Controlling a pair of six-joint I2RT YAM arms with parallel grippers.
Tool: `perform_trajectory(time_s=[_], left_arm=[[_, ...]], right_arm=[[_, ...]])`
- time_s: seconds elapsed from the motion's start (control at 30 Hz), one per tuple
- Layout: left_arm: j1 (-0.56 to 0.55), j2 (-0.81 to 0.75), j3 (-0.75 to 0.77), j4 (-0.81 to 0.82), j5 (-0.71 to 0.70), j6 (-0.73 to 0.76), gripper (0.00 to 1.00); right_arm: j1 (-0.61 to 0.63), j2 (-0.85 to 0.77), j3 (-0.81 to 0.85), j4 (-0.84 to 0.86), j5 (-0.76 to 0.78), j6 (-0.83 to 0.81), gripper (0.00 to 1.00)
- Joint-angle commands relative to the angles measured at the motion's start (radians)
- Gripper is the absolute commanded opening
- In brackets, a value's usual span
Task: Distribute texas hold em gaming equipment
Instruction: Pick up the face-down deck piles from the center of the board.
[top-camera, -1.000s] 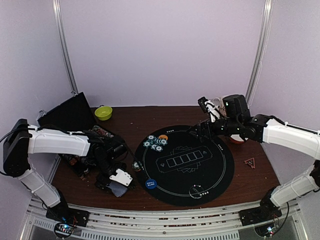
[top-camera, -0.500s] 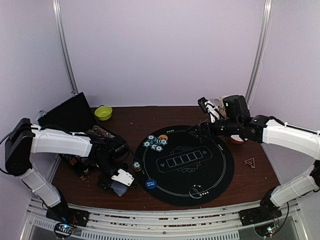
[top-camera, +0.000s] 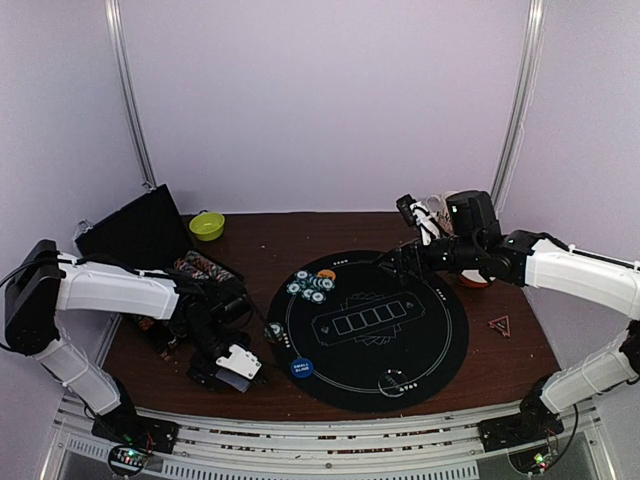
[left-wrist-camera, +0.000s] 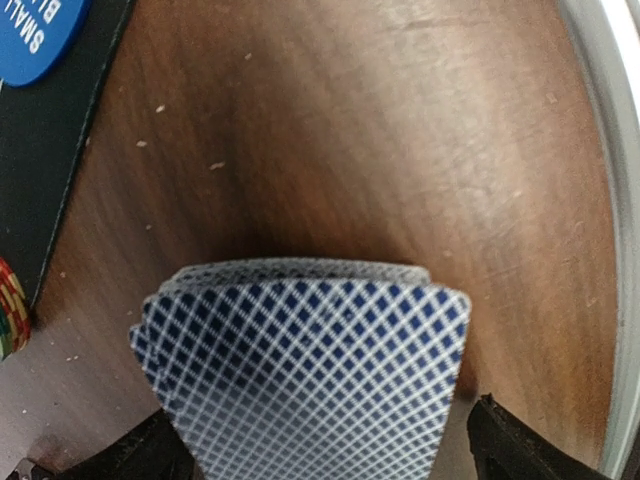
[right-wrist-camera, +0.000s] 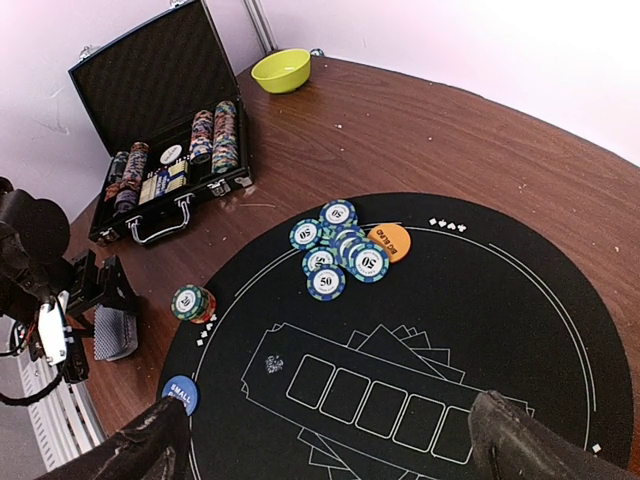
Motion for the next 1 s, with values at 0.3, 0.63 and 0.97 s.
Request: perform_trajectory(time_s=[0.3,0.63,0.97], left_arm=[[-0.005,0.015,-0.033,0.091,-0.017,-0.015,0.84],[-0.005,0.052,-0.021,0.052,0.049,-0.032,0.82],[-0.005,0.078,-0.011,0.013,0.080,-0.044,0.70]], right_arm=[[-0.010,-0.015,-0.018,0.027,-0.011,0.011,1.00],[-0.014,-0.024,-0.028,0.034,-0.010,0.010,1.00],[-0.021,-0.045,-0.039,0.036,-0.003,0.010,1.00]])
